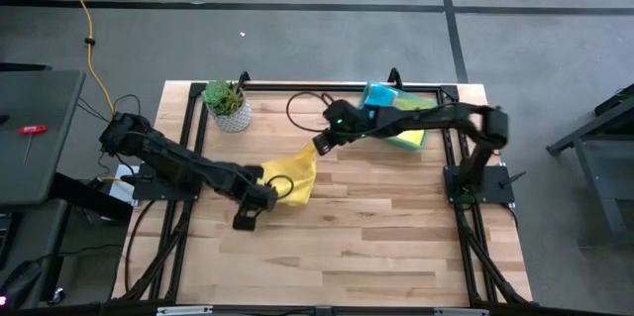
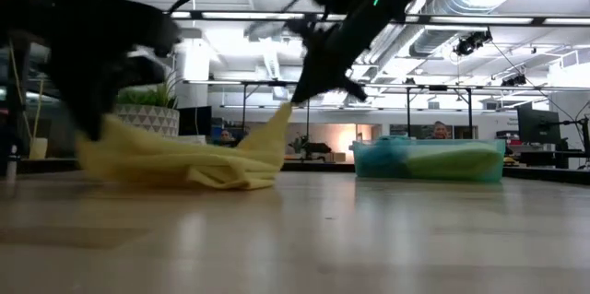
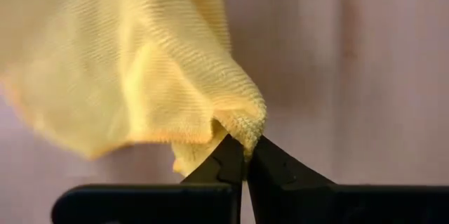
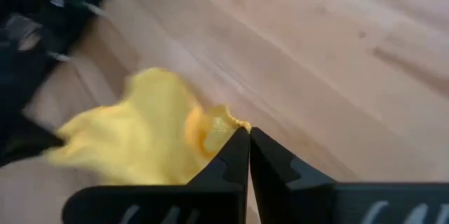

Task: Fold microfiber towels
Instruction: Fold the yellow towel

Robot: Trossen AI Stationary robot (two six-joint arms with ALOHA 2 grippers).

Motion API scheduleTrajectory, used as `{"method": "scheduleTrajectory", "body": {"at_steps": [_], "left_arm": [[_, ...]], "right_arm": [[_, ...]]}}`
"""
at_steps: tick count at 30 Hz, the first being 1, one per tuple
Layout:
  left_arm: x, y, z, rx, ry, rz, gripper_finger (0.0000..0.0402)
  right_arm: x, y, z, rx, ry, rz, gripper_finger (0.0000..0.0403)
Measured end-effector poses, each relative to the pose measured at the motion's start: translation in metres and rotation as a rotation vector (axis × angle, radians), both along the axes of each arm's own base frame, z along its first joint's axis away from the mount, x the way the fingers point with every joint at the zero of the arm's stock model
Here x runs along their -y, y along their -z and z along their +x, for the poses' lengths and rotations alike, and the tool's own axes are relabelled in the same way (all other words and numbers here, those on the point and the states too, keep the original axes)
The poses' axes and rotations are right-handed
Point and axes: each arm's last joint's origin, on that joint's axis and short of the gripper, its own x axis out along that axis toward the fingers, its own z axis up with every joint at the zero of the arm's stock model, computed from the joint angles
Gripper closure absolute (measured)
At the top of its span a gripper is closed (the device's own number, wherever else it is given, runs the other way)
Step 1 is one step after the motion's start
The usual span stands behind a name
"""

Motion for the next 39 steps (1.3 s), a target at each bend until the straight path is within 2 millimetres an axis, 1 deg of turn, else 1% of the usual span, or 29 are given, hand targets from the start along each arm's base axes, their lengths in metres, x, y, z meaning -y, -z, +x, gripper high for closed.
{"method": "scheduleTrajectory", "body": {"at_steps": [1, 4, 8, 11, 15, 19, 22, 28, 34, 37, 39], "left_arm": [[-0.005, -0.003, 0.003, 0.009, -0.009, 0.035, 0.0398], [-0.022, -0.014, 0.012, 0.051, -0.056, 0.111, 0.0394], [-0.047, -0.029, 0.022, 0.092, -0.100, 0.124, 0.0386], [-0.064, -0.039, 0.027, 0.124, -0.151, 0.110, 0.0378], [-0.080, -0.044, 0.029, 0.143, -0.209, 0.072, 0.0367], [-0.088, -0.044, 0.027, 0.144, -0.276, 0.060, 0.0358], [-0.091, -0.044, 0.027, 0.149, -0.336, 0.055, 0.0355], [-0.091, -0.046, 0.031, 0.198, -0.386, 0.075, 0.0355], [-0.089, -0.051, 0.044, 0.335, -0.341, 0.090, 0.0348], [-0.090, -0.053, 0.048, 0.382, -0.292, 0.106, 0.0325], [-0.093, -0.055, 0.050, 0.394, -0.258, 0.135, 0.0302]], "right_arm": [[-0.001, -0.011, -0.006, 0.004, -0.008, -0.018, 0.0402], [-0.004, -0.032, -0.022, -0.004, -0.017, -0.059, 0.0402], [-0.013, -0.059, -0.035, 0.060, -0.054, -0.090, 0.0403], [-0.024, -0.068, -0.039, 0.087, -0.098, -0.082, 0.0403], [-0.035, -0.069, -0.038, 0.083, -0.130, -0.080, 0.0403], [-0.041, -0.065, -0.036, 0.068, -0.146, -0.080, 0.0403], [-0.042, -0.066, -0.035, 0.075, -0.151, -0.084, 0.0403], [-0.041, -0.066, -0.036, 0.073, -0.145, -0.078, 0.0403], [-0.041, -0.066, -0.036, 0.075, -0.136, -0.064, 0.0403], [-0.042, -0.066, -0.036, 0.078, -0.139, -0.056, 0.0403], [-0.043, -0.070, -0.038, 0.090, -0.144, -0.036, 0.0403]]}}
